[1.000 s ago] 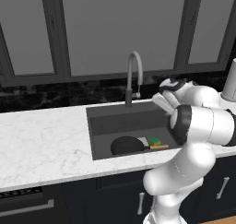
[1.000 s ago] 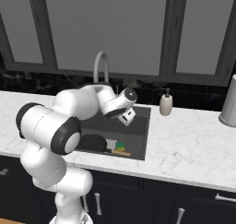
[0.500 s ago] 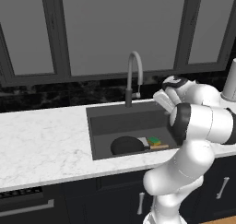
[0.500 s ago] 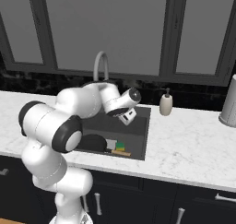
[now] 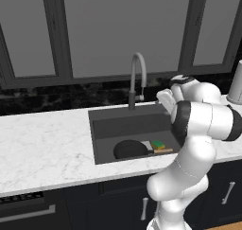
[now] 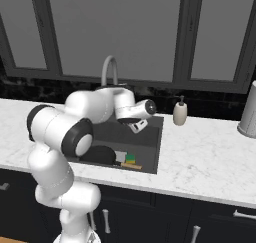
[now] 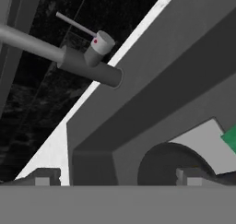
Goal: Pick the pan and sponge and place them into the sink. Then turn on the water.
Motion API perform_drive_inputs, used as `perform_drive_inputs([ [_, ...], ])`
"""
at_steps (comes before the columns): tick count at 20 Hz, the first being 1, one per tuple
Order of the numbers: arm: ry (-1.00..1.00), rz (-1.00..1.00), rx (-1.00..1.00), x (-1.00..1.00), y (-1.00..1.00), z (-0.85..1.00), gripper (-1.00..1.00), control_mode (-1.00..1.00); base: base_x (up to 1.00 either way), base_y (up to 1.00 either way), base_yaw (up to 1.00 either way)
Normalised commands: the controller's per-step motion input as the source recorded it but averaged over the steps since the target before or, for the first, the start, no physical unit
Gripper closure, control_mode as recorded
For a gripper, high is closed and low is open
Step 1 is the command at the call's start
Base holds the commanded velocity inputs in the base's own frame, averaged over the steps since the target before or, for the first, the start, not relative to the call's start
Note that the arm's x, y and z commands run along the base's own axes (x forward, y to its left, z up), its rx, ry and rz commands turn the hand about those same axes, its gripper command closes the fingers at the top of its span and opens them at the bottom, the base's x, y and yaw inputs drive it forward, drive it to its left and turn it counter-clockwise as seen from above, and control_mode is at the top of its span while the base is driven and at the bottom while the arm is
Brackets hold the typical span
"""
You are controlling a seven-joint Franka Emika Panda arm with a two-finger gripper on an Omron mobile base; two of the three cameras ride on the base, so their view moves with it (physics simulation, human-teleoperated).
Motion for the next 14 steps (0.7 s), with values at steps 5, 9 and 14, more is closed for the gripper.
perform_drive_inputs([
  [5,-0.10,0.00,0.10,0.24,0.14,0.00,-1.00,-1.00,0.00,0.00,0.00],
  [9,-0.17,0.00,0.08,0.23,0.12,0.00,-1.00,-1.00,0.00,0.00,0.00],
  [14,-0.10,0.00,0.04,0.30,0.13,0.00,-1.00,-1.00,0.00,0.00,0.00],
])
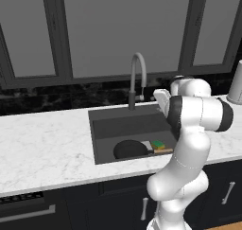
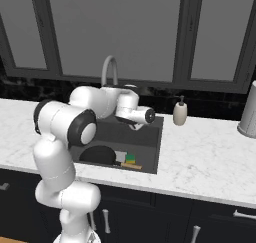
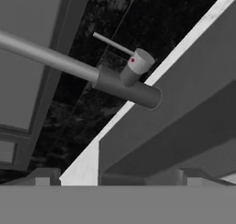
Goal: Pick the pan and sponge and place them into the sink. Then turn on the water.
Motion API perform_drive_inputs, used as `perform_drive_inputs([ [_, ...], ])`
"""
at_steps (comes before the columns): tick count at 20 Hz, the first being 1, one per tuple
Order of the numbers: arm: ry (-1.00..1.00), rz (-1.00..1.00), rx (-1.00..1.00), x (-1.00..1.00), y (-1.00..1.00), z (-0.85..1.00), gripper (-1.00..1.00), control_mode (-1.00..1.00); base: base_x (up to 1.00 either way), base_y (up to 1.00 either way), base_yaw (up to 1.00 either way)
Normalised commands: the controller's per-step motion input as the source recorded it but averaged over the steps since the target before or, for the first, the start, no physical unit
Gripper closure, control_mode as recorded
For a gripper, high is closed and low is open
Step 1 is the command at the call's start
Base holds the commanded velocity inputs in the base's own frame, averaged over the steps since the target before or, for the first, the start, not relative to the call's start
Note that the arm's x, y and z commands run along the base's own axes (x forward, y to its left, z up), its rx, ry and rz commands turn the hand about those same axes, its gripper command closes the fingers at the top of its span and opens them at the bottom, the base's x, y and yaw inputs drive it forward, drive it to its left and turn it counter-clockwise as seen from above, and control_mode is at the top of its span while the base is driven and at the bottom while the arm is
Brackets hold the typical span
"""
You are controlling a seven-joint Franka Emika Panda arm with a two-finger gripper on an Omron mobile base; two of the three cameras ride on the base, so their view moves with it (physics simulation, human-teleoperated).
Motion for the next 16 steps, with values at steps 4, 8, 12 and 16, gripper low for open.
perform_drive_inputs([
  [4,-0.02,0.00,0.00,0.35,0.05,-0.03,-1.00,-1.00,0.00,0.00,0.00],
  [8,0.00,0.00,0.00,0.34,0.00,0.00,-1.00,-1.00,0.00,0.00,0.00],
  [12,0.00,0.00,0.00,0.36,0.00,-0.01,-1.00,-1.00,0.00,0.00,0.00],
  [16,0.00,0.00,0.00,0.34,0.02,-0.12,-1.00,-1.00,0.00,0.00,0.00],
])
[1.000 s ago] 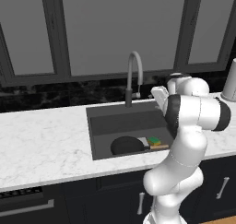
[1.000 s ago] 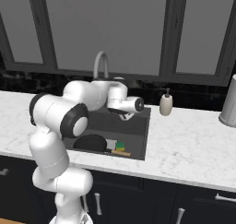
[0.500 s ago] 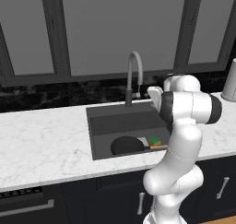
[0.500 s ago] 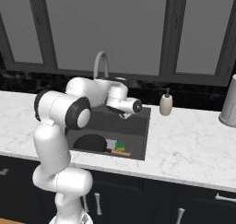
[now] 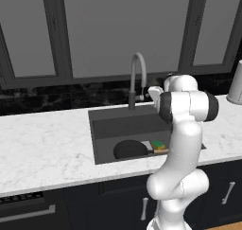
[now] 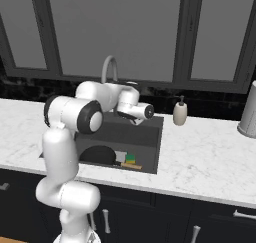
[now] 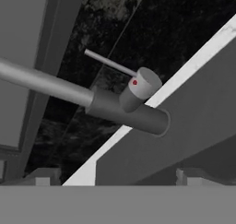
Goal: Pick the pan and sponge and place them into the sink. Then turn on the water.
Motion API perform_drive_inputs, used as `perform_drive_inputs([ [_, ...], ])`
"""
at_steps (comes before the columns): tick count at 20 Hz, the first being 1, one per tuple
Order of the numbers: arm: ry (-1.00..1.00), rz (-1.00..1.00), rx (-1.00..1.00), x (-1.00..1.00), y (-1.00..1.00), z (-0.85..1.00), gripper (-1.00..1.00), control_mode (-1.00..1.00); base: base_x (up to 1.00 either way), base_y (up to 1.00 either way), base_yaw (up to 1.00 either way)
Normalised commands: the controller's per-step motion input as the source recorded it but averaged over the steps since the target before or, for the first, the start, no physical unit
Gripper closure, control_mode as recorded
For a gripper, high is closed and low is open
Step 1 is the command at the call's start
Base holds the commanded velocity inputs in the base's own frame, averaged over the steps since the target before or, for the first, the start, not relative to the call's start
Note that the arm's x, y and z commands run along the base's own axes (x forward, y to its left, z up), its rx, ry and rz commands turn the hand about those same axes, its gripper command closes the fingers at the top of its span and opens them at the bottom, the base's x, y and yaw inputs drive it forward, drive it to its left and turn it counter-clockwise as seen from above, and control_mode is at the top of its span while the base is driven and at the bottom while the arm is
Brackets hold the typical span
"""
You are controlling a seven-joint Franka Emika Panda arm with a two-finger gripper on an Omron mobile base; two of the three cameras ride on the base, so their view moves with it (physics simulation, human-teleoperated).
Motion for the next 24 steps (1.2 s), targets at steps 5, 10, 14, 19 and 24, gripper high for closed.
perform_drive_inputs([
  [5,-0.01,0.00,0.00,0.33,0.05,-0.25,-1.00,-1.00,0.00,0.00,0.00],
  [10,0.00,0.00,0.00,0.36,0.02,-0.10,-1.00,-1.00,0.00,0.00,0.00],
  [14,0.00,0.00,0.00,0.39,0.03,-0.02,-1.00,-1.00,0.00,0.00,0.00],
  [19,0.00,0.00,0.00,0.38,0.02,-0.05,-1.00,-1.00,0.00,0.00,0.00],
  [24,0.00,0.00,0.00,0.31,0.00,-0.17,-1.00,-1.00,0.00,0.00,0.00],
])
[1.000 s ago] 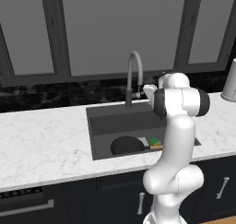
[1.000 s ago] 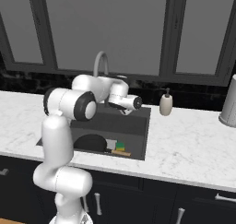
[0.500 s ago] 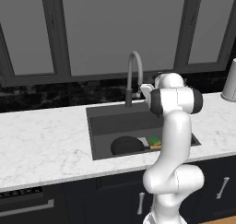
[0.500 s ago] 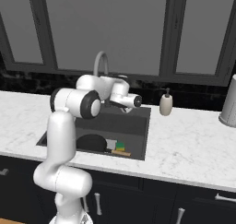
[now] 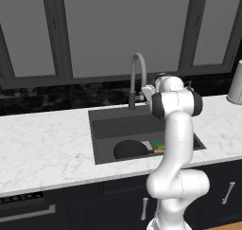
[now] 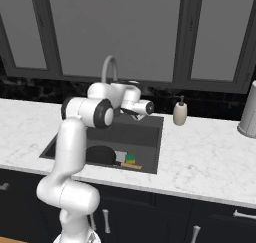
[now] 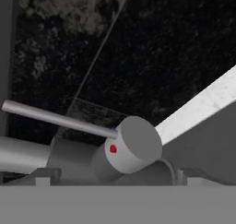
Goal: Pick the pan and sponge and place them into the sink. Then turn on the water.
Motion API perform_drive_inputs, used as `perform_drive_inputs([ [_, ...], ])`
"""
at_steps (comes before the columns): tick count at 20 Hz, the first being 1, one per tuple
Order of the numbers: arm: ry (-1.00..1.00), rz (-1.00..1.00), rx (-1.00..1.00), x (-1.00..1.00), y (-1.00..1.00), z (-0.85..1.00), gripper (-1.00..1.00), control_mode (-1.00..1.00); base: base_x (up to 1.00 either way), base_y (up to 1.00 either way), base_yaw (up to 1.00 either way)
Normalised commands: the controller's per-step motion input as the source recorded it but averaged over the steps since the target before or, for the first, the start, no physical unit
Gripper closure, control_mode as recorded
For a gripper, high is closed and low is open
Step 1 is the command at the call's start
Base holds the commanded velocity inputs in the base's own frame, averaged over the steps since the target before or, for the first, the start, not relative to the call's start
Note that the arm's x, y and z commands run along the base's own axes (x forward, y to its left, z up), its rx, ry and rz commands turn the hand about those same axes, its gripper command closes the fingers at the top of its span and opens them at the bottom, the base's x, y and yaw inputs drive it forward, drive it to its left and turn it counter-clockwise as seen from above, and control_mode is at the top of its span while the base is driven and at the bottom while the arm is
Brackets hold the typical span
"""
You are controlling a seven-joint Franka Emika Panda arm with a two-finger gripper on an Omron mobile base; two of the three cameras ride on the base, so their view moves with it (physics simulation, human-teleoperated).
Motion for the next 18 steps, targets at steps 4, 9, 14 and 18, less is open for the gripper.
perform_drive_inputs([
  [4,0.00,0.00,0.00,0.21,0.01,-0.22,-1.00,-1.00,0.00,0.00,0.00],
  [9,0.00,0.00,0.01,0.15,0.00,-0.12,-1.00,-1.00,0.00,0.00,0.00],
  [14,0.00,0.00,0.02,0.17,0.00,-0.08,-1.00,-1.00,0.00,0.00,0.00],
  [18,0.00,0.00,0.01,0.13,0.00,-0.09,-1.00,-1.00,0.00,0.00,0.00],
])
